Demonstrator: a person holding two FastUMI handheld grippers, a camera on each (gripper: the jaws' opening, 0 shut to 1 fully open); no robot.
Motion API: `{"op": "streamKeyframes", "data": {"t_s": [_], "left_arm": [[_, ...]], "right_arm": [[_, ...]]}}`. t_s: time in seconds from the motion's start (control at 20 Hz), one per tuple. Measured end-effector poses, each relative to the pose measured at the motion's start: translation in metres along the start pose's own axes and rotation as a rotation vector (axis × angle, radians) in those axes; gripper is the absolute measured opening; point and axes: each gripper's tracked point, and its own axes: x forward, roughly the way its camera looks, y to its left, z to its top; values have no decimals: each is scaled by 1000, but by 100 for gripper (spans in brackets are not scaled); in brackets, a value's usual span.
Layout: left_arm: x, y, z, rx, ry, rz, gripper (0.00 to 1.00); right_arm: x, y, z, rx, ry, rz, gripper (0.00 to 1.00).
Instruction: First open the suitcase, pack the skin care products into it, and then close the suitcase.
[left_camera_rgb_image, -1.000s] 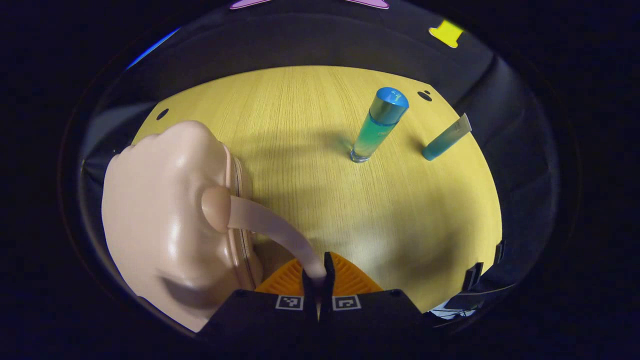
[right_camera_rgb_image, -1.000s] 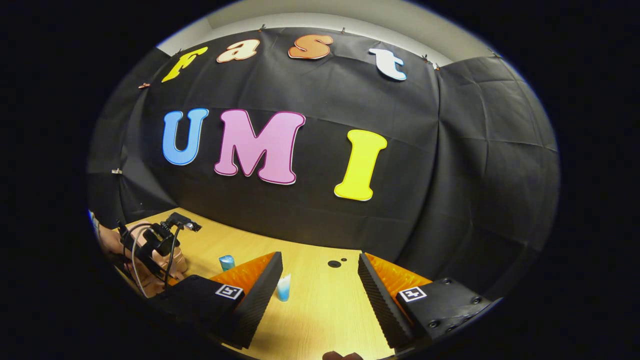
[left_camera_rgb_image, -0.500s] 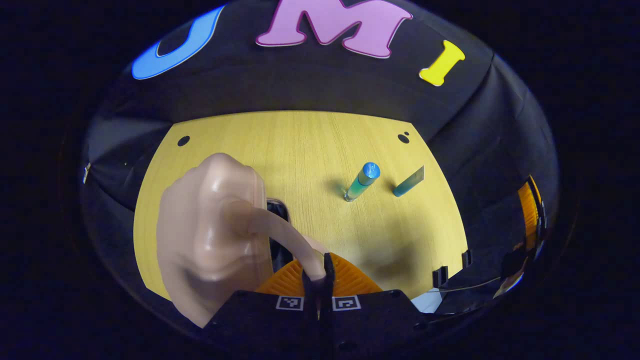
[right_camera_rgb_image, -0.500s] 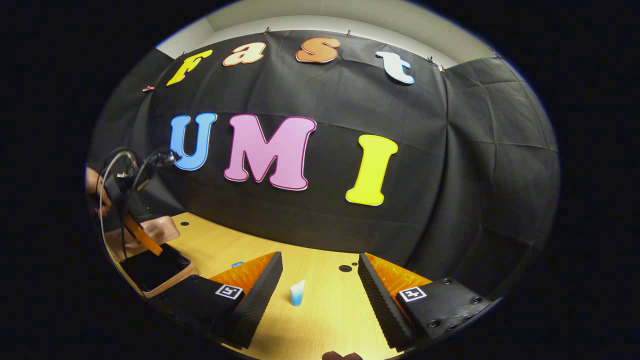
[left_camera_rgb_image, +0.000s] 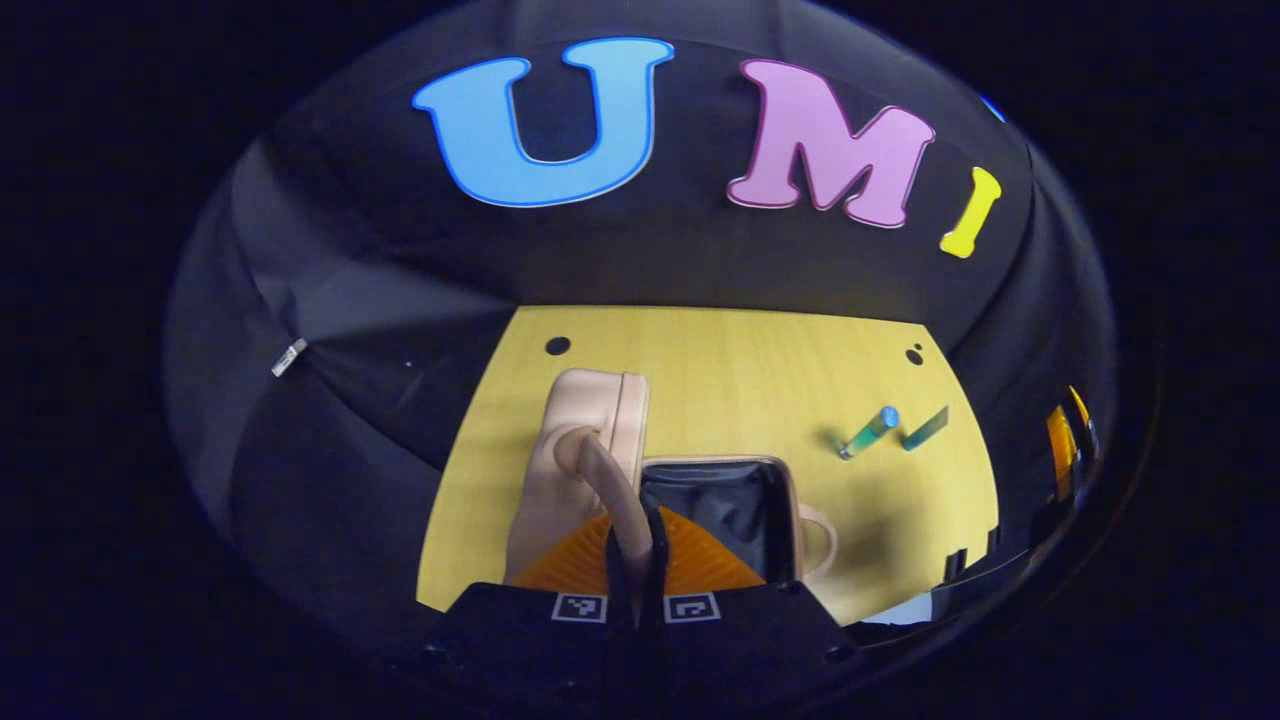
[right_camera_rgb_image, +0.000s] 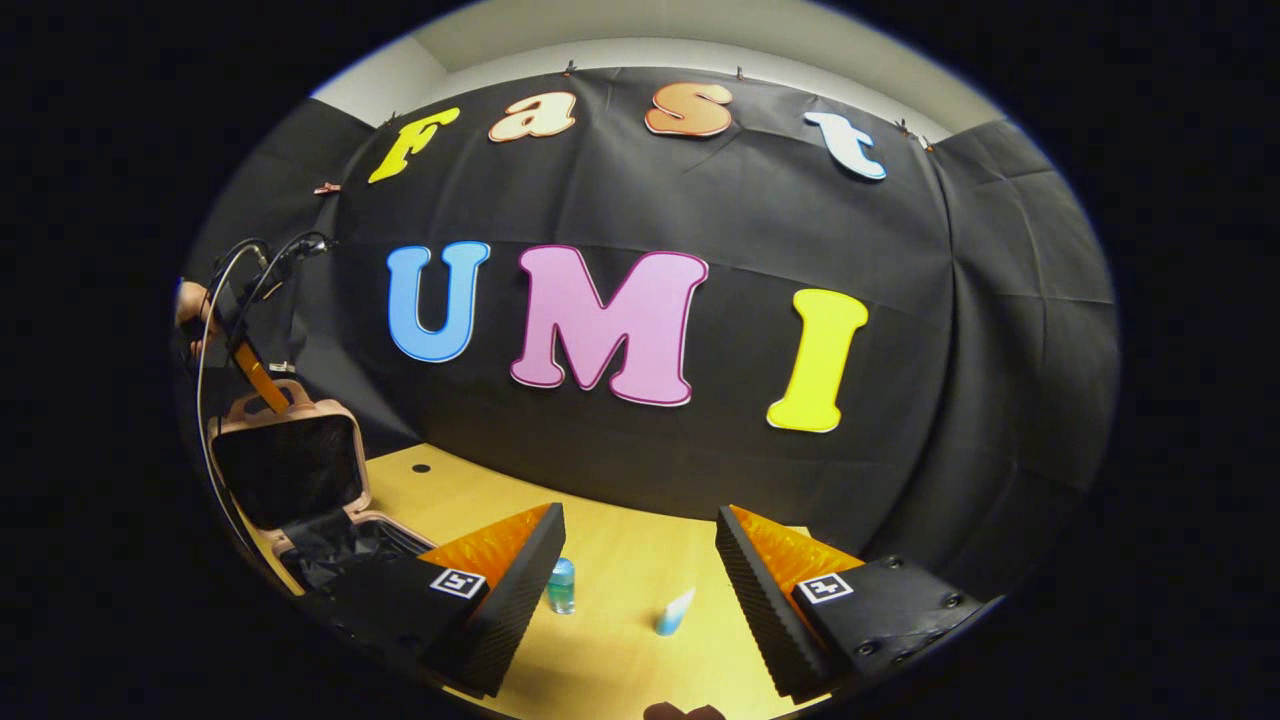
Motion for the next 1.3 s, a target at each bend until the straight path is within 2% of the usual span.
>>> {"op": "streamKeyframes", "data": {"t_s": [0.25, 0.4, 0.65, 0.9, 1.0, 1.05, 1.1, 1.15, 1.25, 1.3], "left_arm": [[28, 114, -20, 26, 23, 174, 6], [64, 168, -38, 23, 49, 217, 6], [138, 247, -100, -78, 167, 200, 6], [206, 267, -158, -215, 256, 136, 7], [216, 272, -173, -225, 282, 133, 10], [218, 276, -176, -213, 282, 146, 18], [219, 276, -172, -186, 265, 154, 17], [216, 276, -166, -156, 220, 165, 26], [213, 275, -148, -120, 138, 192, 77], [207, 276, -135, -92, 85, 214, 89]], "right_arm": [[0, 24, 2, -27, 21, -4, 96], [-8, 39, 2, -56, 44, -15, 96], [-17, 59, -4, -88, 113, -59, 96], [-18, 83, -5, -113, 152, -80, 96], [-16, 86, 5, -99, 123, -109, 96], [-14, 87, 9, -88, 106, -121, 96], [-11, 88, 10, -79, 100, -131, 96], [-9, 89, 8, -74, 106, -136, 96], [-5, 90, 1, -65, 128, -141, 96], [-4, 91, 0, -57, 130, -142, 96]]}}
